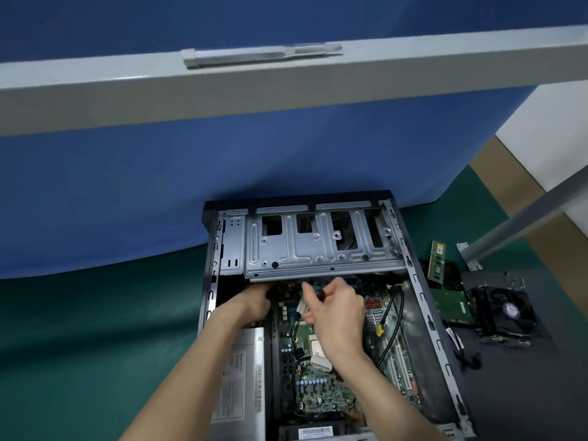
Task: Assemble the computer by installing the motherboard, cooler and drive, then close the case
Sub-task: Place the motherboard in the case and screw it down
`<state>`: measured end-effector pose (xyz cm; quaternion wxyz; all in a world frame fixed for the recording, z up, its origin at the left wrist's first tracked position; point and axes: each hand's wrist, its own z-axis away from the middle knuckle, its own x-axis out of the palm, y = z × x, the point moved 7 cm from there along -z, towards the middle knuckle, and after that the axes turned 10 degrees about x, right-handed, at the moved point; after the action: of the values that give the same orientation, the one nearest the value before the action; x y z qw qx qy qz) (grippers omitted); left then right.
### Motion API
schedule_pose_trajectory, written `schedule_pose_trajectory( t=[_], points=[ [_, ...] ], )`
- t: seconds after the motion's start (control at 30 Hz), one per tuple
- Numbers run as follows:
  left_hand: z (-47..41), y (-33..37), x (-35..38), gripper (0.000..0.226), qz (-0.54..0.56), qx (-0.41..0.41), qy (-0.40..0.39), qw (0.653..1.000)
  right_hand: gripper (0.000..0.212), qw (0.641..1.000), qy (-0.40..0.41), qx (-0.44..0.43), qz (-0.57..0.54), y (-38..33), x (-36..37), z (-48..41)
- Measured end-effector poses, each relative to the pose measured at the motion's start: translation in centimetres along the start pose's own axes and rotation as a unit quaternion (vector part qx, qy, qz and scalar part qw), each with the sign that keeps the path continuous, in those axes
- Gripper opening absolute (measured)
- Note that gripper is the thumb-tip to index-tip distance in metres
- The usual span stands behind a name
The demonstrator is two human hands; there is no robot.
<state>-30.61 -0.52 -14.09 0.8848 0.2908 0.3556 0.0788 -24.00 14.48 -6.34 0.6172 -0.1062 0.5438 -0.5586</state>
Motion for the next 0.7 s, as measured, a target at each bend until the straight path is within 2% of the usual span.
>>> schedule_pose_trajectory(
  t=[0.13, 0.27, 0.37, 0.43, 0.57, 0.7],
  points=[
    [1.4, -0.1, -0.2, 0.056, 0.039, -0.017, 0.040, 0.998, 0.022, 0.993, -0.015, 0.045, -0.106, 1.7, -3.6, 0.2],
    [3.8, 1.7, -0.5, 0.025, -0.011, -0.020, 0.124, 0.992, 0.014, 0.971, -0.051, 0.069, -0.222, 2.7, -8.3, 0.2],
    [6.4, 5.7, 0.0, 0.032, -0.061, 0.003, 0.188, 0.980, 0.012, 0.956, -0.055, 0.093, -0.274, 4.1, -12.4, -0.1],
    [7.6, 9.1, 1.5, 0.032, -0.099, 0.039, 0.213, 0.971, 0.009, 0.941, -0.023, 0.106, -0.321, 5.5, -15.6, -0.3],
    [8.1, 14.3, 6.7, 0.032, -0.051, 0.096, 0.185, 0.977, 0.009, 0.904, 0.081, 0.121, -0.402, 9.4, -21.3, -0.7],
    [7.6, 15.6, 10.6, 0.037, -0.007, 0.052, 0.166, 0.985, 0.009, 0.915, 0.093, 0.152, -0.362, 14.6, -21.9, -0.9]
  ],
)
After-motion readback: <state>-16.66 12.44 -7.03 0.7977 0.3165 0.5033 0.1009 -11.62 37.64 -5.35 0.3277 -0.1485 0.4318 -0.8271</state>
